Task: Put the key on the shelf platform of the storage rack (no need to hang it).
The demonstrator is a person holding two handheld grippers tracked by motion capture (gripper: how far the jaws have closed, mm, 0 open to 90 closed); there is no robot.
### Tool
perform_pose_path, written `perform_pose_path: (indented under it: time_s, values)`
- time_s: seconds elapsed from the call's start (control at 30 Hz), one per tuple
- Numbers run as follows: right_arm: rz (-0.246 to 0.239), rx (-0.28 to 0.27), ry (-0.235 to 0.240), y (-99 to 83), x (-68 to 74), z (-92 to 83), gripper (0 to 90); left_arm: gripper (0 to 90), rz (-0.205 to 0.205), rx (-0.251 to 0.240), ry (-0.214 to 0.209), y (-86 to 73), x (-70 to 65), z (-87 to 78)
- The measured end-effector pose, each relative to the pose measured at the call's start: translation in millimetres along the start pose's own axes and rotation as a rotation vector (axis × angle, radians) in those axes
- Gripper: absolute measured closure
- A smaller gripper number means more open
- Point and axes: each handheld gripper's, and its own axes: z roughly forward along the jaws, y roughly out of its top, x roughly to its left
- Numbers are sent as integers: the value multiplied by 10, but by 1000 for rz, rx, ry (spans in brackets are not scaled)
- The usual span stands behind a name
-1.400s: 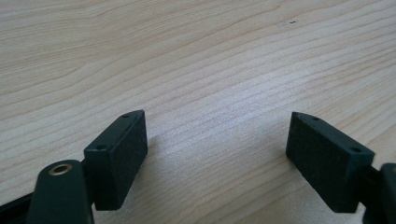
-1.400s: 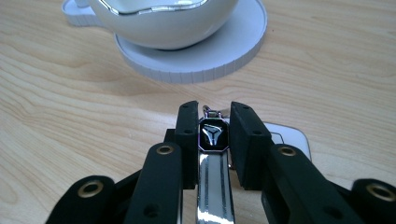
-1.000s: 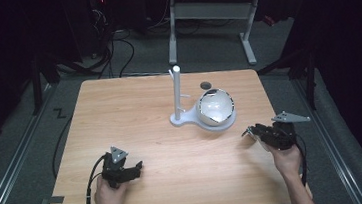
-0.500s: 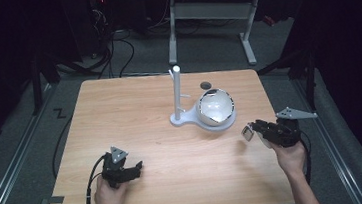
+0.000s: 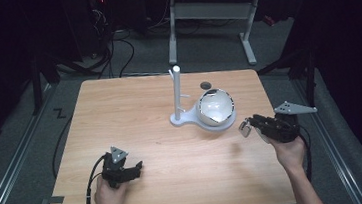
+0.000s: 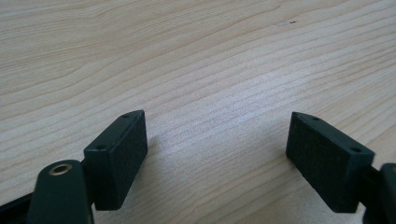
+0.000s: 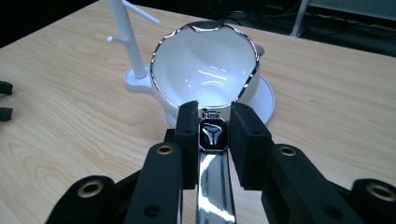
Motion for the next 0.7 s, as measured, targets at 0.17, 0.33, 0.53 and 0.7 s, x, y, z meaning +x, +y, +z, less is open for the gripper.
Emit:
perform_pose_path:
  time_s: [0.17,0.33,0.53,0.7]
  values:
    - [-20,-20,11,147,39,-1,744,210,0,0,0,0,0,0]
    - [-41,-26,20,263,70,22,743,210,0,0,0,0,0,0]
    - [-62,-15,33,414,97,101,743,209,1,1,0,0,1,0]
    - [-70,-16,42,552,126,181,743,210,0,0,0,0,0,0]
